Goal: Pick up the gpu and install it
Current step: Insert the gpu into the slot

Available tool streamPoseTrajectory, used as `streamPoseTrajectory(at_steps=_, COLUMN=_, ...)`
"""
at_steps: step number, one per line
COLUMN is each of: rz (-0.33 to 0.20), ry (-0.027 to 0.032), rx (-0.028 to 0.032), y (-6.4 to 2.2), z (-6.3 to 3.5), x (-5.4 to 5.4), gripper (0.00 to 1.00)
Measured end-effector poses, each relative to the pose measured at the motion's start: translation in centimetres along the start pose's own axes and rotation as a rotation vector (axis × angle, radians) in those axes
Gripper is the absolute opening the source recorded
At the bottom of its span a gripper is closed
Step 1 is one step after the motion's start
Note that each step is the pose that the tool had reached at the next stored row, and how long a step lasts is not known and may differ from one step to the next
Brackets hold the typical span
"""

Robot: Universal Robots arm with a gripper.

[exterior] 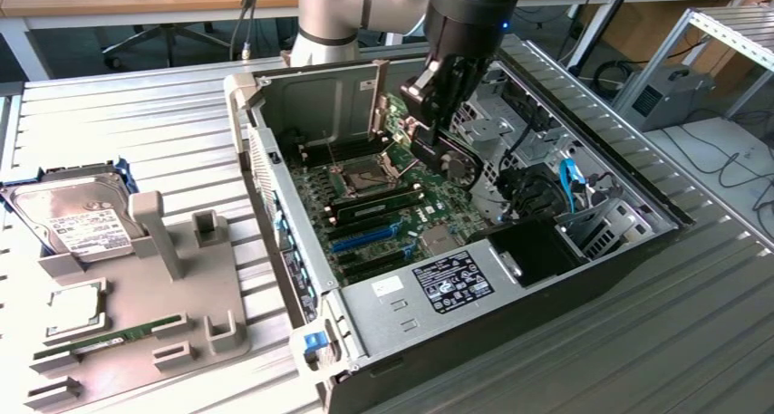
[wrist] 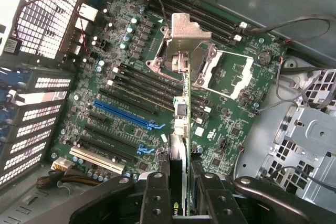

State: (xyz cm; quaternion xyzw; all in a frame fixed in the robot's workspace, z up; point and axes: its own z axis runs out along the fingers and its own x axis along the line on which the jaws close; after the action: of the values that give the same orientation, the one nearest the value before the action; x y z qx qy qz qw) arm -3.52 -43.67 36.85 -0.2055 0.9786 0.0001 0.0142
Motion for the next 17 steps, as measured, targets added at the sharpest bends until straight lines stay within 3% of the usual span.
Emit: streamPoseTrajectory(at_steps=17, rz=-0.034, ry=-0.0002, rx=-0.0009, y=0.0, z=0.01, x=0.0, gripper=0.26)
